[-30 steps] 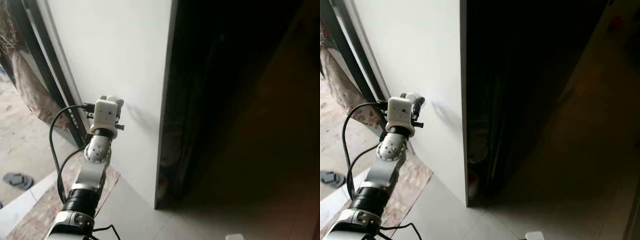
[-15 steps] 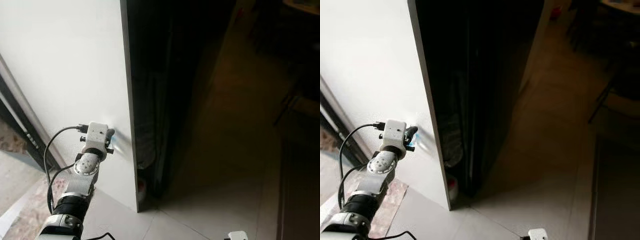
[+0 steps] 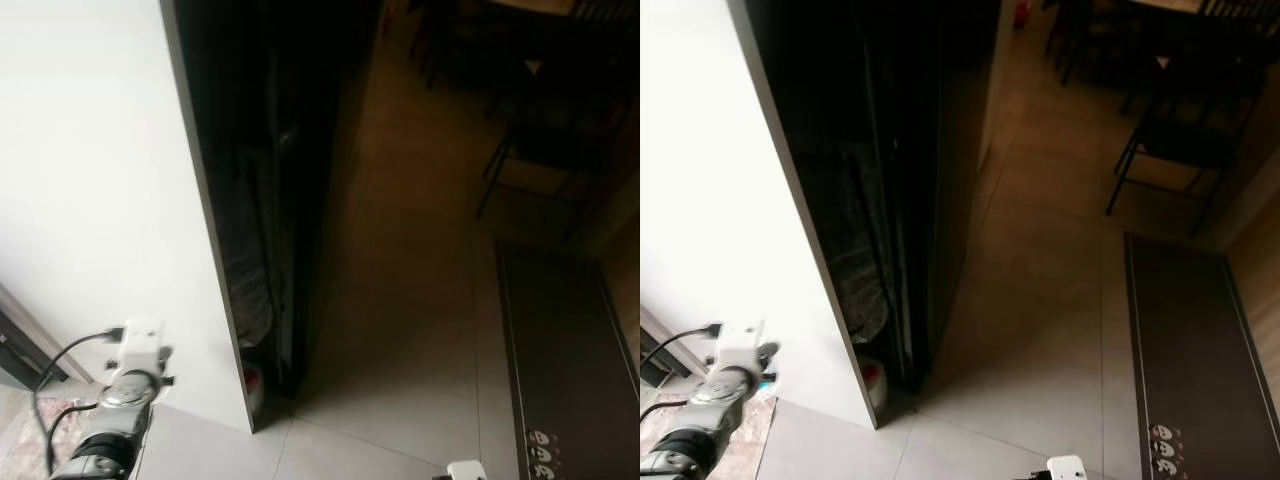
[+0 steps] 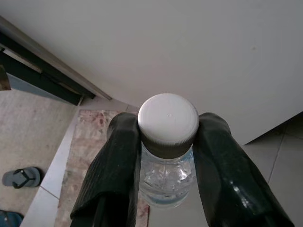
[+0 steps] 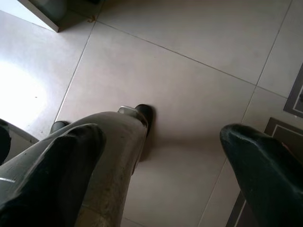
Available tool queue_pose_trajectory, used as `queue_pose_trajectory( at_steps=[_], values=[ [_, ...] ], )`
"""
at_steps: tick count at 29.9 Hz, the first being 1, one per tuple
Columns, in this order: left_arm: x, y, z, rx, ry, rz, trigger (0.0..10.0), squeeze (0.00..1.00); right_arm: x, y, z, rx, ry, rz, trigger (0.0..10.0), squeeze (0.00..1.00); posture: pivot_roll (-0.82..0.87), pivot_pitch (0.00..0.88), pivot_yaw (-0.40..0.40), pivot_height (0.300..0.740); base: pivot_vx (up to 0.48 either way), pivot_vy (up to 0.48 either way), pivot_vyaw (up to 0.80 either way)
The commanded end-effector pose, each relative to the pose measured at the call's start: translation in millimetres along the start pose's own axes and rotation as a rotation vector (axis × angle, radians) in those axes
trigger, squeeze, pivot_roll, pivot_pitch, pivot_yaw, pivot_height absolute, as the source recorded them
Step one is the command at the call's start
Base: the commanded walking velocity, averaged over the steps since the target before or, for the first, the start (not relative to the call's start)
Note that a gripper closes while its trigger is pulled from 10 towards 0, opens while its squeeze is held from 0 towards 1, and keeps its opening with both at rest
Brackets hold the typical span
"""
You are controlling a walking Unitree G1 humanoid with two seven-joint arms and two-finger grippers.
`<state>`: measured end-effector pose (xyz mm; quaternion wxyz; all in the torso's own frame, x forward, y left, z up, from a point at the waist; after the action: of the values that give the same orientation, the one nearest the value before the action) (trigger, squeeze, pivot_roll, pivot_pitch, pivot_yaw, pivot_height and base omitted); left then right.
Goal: Restocking fridge
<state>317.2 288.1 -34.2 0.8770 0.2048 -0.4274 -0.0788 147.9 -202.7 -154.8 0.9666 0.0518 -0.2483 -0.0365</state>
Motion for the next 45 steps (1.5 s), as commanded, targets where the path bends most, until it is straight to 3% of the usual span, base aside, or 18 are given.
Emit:
queue_pose_trajectory(
  at_steps=[1, 2, 5, 9, 12, 13, 15, 16, 17, 18, 20, 25, 29, 35, 45],
  values=[
    [-10.3, -17.2, 1.9, -0.063, 0.029, -0.084, 10.0, 0.0, -2.1, -2.1, 0.7, -0.005, 0.009, 0.006, 10.0, 0.0, 0.05, 0.0, -0.005, 0.74, 0.0, 0.0, 0.0],
    [-10.3, -17.2, 1.9, -0.063, 0.029, -0.084, 10.0, 0.0, -2.1, -2.1, 0.7, -0.005, 0.009, 0.006, 10.0, 0.0, 0.05, 0.0, -0.005, 0.74, 0.0, 0.0, 0.0],
    [-37.1, -33.5, 8.5, -0.111, 0.104, -0.08, 10.0, 0.0, -2.5, -2.5, 1.0, -0.006, 0.006, 0.0, 10.0, 0.0, 0.04, 0.0, -0.003, 0.74, 0.0, 0.0, 0.0],
    [-50.5, -42.1, 12.7, -0.142, 0.143, -0.076, 10.0, 0.0, -3.4, -2.4, 1.1, -0.006, 0.009, 0.003, 10.0, 0.0, 0.03, 0.0, -0.003, 0.74, 0.0, 0.0, 0.0],
    [-47.3, -41.3, 11.8, -0.136, 0.133, -0.041, 10.0, 0.0, -3.6, -3.2, 1.2, -0.014, 0.007, -0.003, 10.0, 0.0, 0.02, 0.0, 0.002, 0.74, 0.0, 0.0, 0.0],
    [-30.6, -32.9, 7.3, -0.103, 0.077, 0.045, 10.0, 0.0, -3.1, -4.8, 1.4, -0.026, -0.001, -0.016, 10.0, 0.0, 0.02, 0.0, -0.002, 0.74, 0.0, 0.0, 0.0],
    [-20.7, -27.8, 5.0, -0.087, 0.043, 0.095, 10.0, 0.0, -2.7, -5.6, 1.6, -0.031, -0.005, -0.021, 10.0, 0.0, 0.02, 0.0, -0.002, 0.74, 0.0, 0.0, 0.0],
    [-6.9, -22.3, 2.4, -0.081, -0.005, 0.135, 10.0, 0.0, -1.5, -6.8, 1.7, -0.041, -0.017, -0.038, 10.0, 0.0, 0.04, 0.0, -0.008, 0.74, 0.0, 0.0, 0.0],
    [21.2, -9.2, -1.7, -0.072, -0.096, 0.207, 10.0, 0.0, 1.5, -8.4, 2.0, -0.055, -0.042, -0.06, 10.0, 0.0, 0.04, 0.0, -0.006, 0.74, 0.0, 0.0, 0.0],
    [31.1, -4.5, -2.7, -0.074, -0.127, 0.229, 10.0, 0.0, 2.5, -8.6, 2.0, -0.058, -0.048, -0.059, 10.0, 0.0, 0.04, 0.0, -0.004, 0.74, 0.0, 0.0, 0.0],
    [41.2, 0.3, -3.8, -0.08, -0.15, 0.217, 10.0, 0.0, 4.0, -8.1, 1.9, -0.056, -0.054, -0.049, 10.0, 0.0, 0.03, 0.0, 0.0, 0.74, 0.0, 0.0, 0.0],
    [40.6, 1.4, -3.1, -0.062, -0.16, 0.135, 10.0, 0.0, 3.6, -8.5, 1.7, -0.064, -0.053, -0.062, 10.0, 0.0, 0.03, 0.0, 0.001, 0.74, 0.0, 0.0, 0.0],
    [21.9, -7.2, -1.3, -0.069, -0.11, 0.112, 10.0, 0.0, 1.9, -8.2, 1.5, -0.065, -0.041, -0.064, 10.0, 0.0, 0.03, 0.0, 0.001, 0.74, 0.0, 0.0, 0.0],
    [-23.4, -25.6, 6.9, -0.105, 0.014, 0.09, 10.0, 0.0, -0.2, -7.5, 1.3, -0.058, -0.027, -0.073, 10.0, 0.0, 0.03, 0.0, -0.001, 0.74, 0.0, 0.0, 0.0],
    [-28.7, -30.8, 8.9, -0.111, 0.023, 0.08, 10.0, 0.0, 0.7, -8.9, 1.6, -0.062, -0.031, -0.071, 10.0, 0.0, 0.03, 0.0, -0.005, 0.74, 0.0, -0.288, 0.0]
  ],
)
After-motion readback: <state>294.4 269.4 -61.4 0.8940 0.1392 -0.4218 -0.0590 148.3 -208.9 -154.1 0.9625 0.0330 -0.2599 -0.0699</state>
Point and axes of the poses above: a point about 5 cm out from each wrist's last joint towards the gripper, its own z axis pointing back from the gripper into the wrist, its own x axis along the axis of the wrist's last joint, y = z × x, the point moved 6 cm from there along -z, pointing out of the wrist towards the gripper, and after that the axes turned 8 degrees about -z, right-handed, at the moved point
